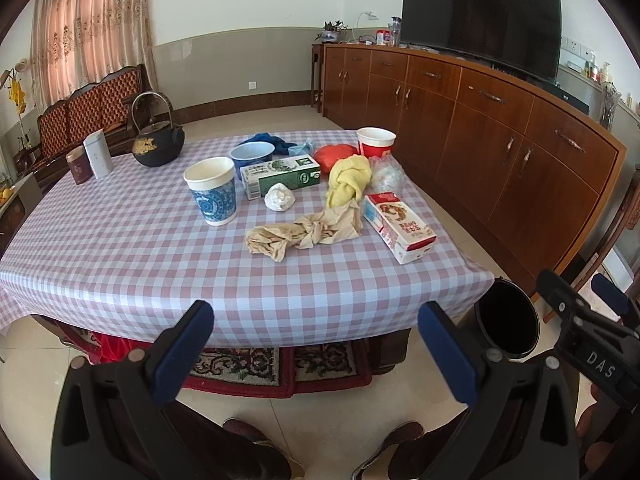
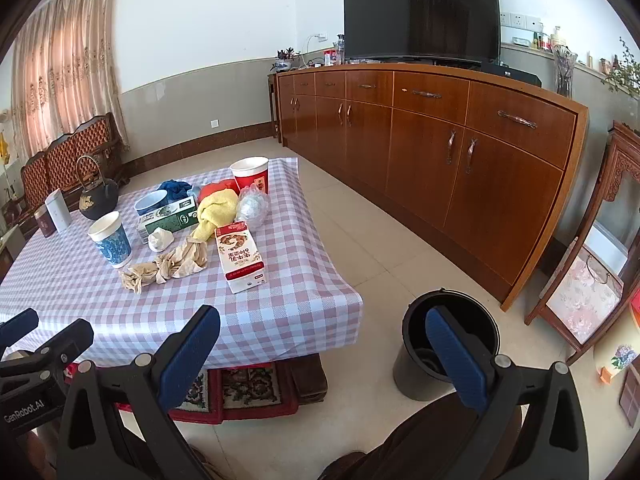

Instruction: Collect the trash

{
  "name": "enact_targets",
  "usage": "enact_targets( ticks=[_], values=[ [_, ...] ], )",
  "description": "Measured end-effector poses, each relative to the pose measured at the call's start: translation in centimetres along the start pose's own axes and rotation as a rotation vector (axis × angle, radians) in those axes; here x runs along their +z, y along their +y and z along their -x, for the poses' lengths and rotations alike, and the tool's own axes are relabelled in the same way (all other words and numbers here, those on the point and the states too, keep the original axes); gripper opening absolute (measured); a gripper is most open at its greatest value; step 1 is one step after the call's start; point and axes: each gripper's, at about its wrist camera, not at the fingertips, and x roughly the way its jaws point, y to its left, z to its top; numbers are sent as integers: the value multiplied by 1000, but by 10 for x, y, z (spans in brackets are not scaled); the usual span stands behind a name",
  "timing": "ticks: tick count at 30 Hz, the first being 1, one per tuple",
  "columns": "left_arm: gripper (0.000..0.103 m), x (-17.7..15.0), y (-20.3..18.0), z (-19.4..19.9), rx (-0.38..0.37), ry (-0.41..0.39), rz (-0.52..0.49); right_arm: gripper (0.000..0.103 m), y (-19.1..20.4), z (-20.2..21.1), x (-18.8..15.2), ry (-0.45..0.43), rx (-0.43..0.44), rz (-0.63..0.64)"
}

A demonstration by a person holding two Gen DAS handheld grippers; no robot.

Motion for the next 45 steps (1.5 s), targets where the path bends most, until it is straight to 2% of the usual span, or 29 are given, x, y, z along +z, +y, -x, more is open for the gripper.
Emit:
enact_targets(
  ticks=[19,37,45],
  values=[
    [102,35,69,-67,150,15,114,103,54,-82,35,59,81,86],
    [102,67,117,-138,169,13,166,103,88,-157,47,132,138,158],
    [102,81,117,-178,162,26,142,103,95,-190,51,161,136,169]
  ],
)
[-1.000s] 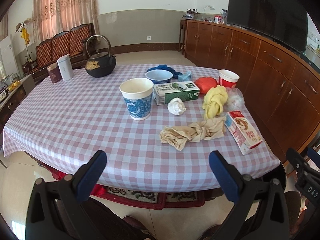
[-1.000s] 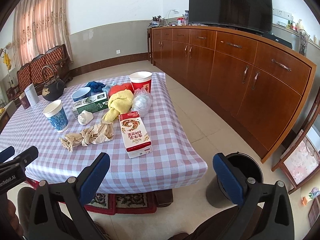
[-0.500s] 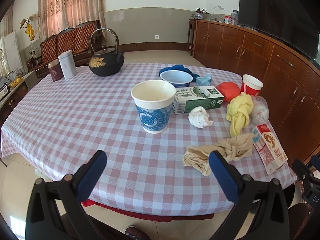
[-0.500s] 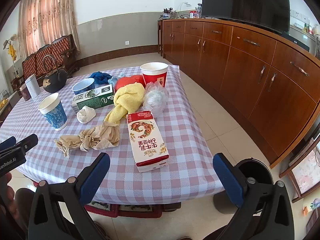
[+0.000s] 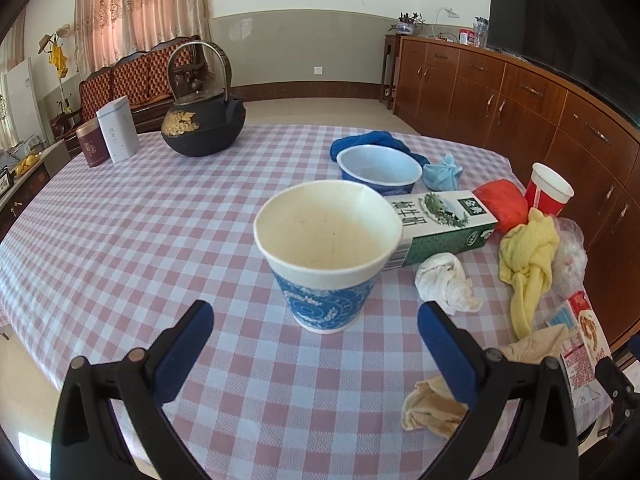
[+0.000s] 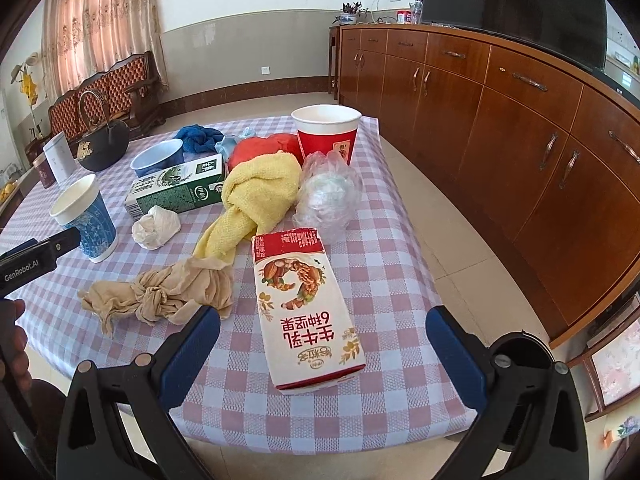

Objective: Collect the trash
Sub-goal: 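Grasp the blue-and-white paper cup with the left gripper while the right grasps the milk carton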

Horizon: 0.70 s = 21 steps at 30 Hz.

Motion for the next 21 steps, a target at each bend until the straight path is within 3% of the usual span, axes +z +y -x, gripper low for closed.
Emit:
enact_targets(
  ticks=[10,17,19,21],
  values=[
    [99,11,-5,-28,2,-12,-14,102,-2,-26,3,29,27,8],
    [65,12,-6,-38,-32,-3,-21,73,-2,-42,1,69,68,10],
    [64,12,-7,-37,-38,-10,-26,60,0,-47,0,82,78,16],
    [62,11,-7,-36,-54,-21,-27,58,1,-49,0,84,78,24]
  ],
)
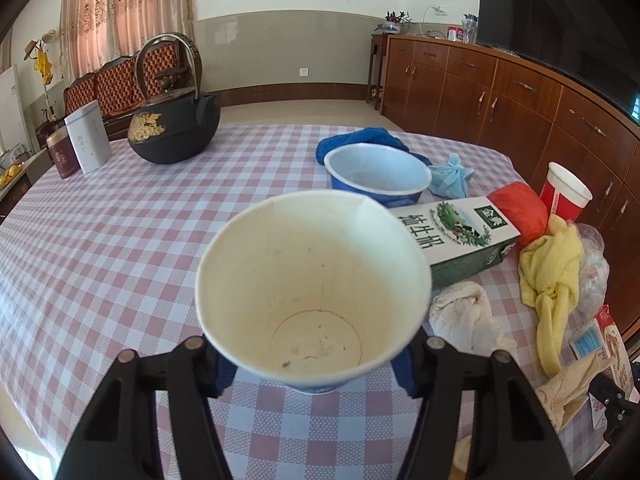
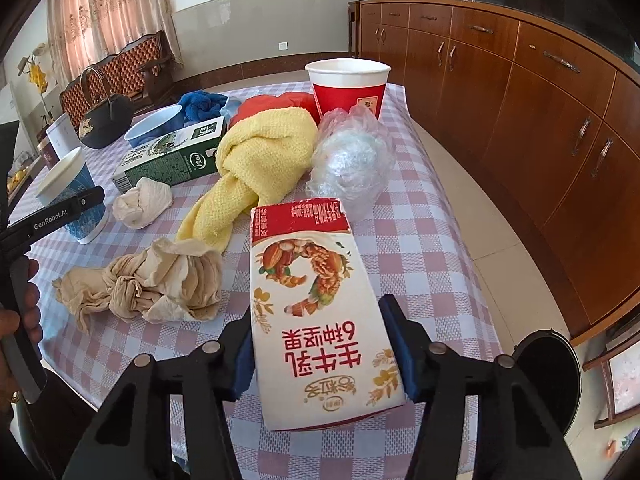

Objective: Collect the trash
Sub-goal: 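Grasp the blue-and-white paper cup with the left gripper while the right grasps the milk carton, then carry the cup and carton over the black trash bin with both grippers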

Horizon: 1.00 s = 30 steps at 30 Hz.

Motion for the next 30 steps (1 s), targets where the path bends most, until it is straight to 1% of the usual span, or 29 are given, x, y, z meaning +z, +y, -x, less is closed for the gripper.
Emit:
enact_targets(
  ticks=[5,7,14,24,30],
  values=[
    [57,-1,2,10,-13,-40,-6,55,0,2,0,-6,27,-1],
    [57,-1,3,18,-17,-53,-7,54,1,7,-1,-17,32,-2],
    [57,-4,-1,48,-40,-64,-25,54,-7,37,-8,-60,47,-27],
    [57,-18,-23,93,-114,-83,-58,54,-22,81,-18,-120,41,-62],
    [57,-28,-47,112,-164,-78,-97,54,-41,104,-29,-152,25,-95]
  ],
)
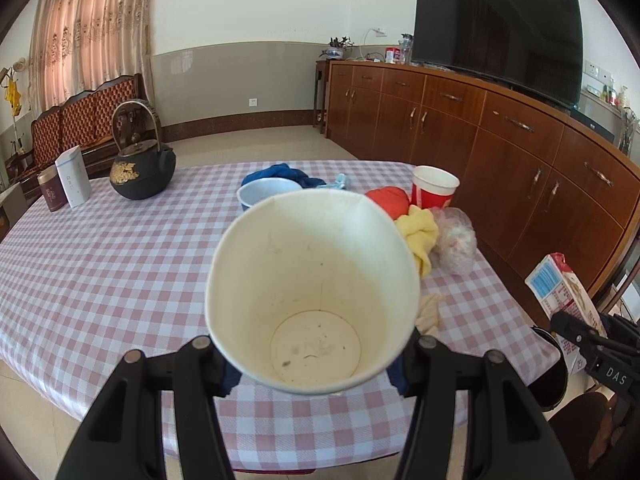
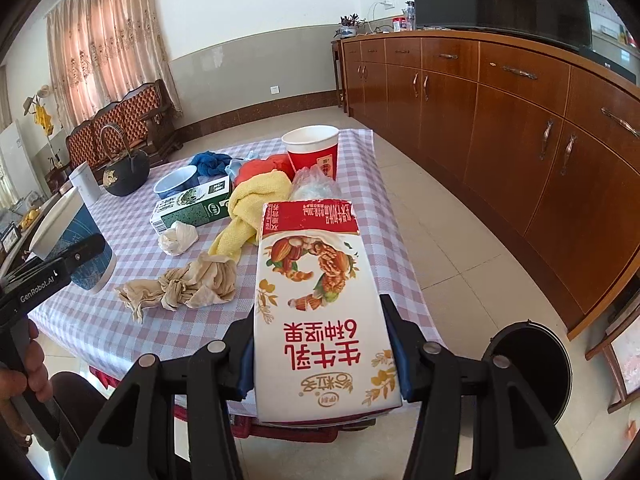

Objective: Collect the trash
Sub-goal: 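Carry the cup and carton over the black trash bin with both grippers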

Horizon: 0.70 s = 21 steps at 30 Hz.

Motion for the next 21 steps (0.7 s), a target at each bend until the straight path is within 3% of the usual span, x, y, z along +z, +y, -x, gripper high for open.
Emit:
enact_targets(
  ticks=[9,21],
  values=[
    [57,-4,-81,2,-176,44,-105,54,-56,30,-15,-31,-48,-112],
    [57,-35,-257,-32,-493,185,-282,54,-209,50,-75,32,-219,-421]
  ],
)
